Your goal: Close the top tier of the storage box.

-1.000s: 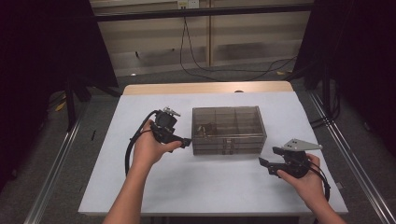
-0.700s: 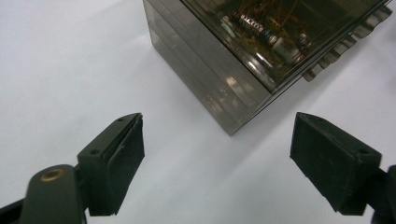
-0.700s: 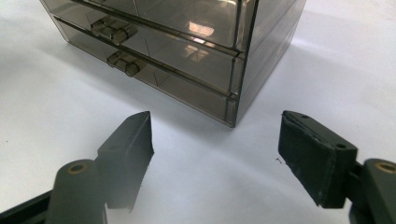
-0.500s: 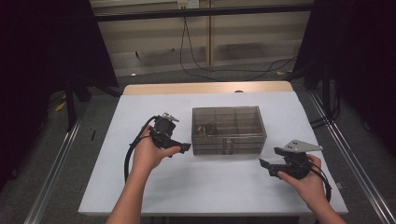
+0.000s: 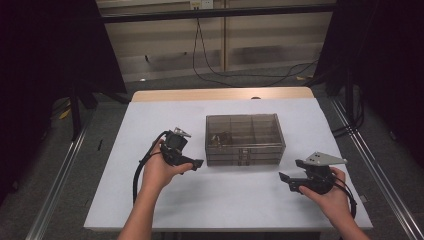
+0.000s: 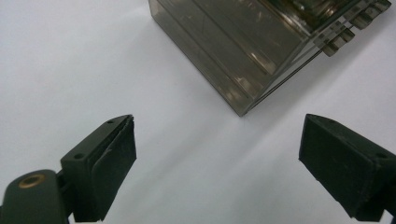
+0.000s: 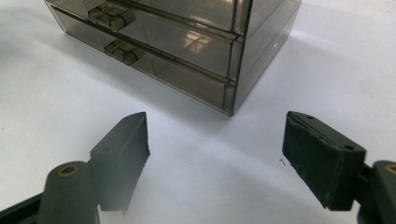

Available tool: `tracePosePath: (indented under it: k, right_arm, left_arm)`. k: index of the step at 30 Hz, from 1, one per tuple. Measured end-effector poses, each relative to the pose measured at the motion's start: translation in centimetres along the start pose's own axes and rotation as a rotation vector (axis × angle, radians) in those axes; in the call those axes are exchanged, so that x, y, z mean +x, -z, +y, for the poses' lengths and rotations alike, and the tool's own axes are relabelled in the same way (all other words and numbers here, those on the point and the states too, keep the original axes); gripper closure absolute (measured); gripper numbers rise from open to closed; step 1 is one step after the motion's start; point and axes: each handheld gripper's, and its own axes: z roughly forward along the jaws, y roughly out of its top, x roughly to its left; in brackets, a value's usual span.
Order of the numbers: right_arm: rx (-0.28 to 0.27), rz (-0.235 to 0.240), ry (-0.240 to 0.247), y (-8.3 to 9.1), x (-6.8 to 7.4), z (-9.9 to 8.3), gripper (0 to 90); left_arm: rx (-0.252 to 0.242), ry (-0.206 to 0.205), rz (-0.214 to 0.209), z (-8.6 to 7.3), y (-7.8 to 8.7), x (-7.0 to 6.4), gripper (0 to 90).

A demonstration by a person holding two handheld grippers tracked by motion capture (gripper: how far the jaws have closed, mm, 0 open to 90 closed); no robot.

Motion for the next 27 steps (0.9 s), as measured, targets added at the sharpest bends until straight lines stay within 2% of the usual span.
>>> tracePosePath:
  k: [6,9,10,13,27]
  right_arm:
    - [-0.004,-0.009,-0.004,0.2,-0.1,-0.1,20.8]
    - [-0.002,-0.005,0.005,0.2,-0.2,-0.2,20.5]
    - [-0.001,-0.005,0.004,0.2,-0.2,-0.3,20.3]
    - [-0.001,-0.005,-0.001,0.3,-0.2,-0.3,20.2]
    - [-0.010,-0.013,-0.009,0.6,-0.7,-0.6,19.3]
  left_arm:
    - [-0.009,0.014,-0.001,-0.8,-0.3,0.1,10.7]
    - [-0.019,0.014,-0.001,-1.2,-0.3,0.2,10.4]
    - [-0.008,0.004,0.009,-1.2,-0.2,0.2,10.2]
    - [-0.015,0.018,0.005,-1.7,-0.2,0.2,10.0]
    - [-0.038,0.024,-0.003,-3.3,-0.1,0.6,9.6]
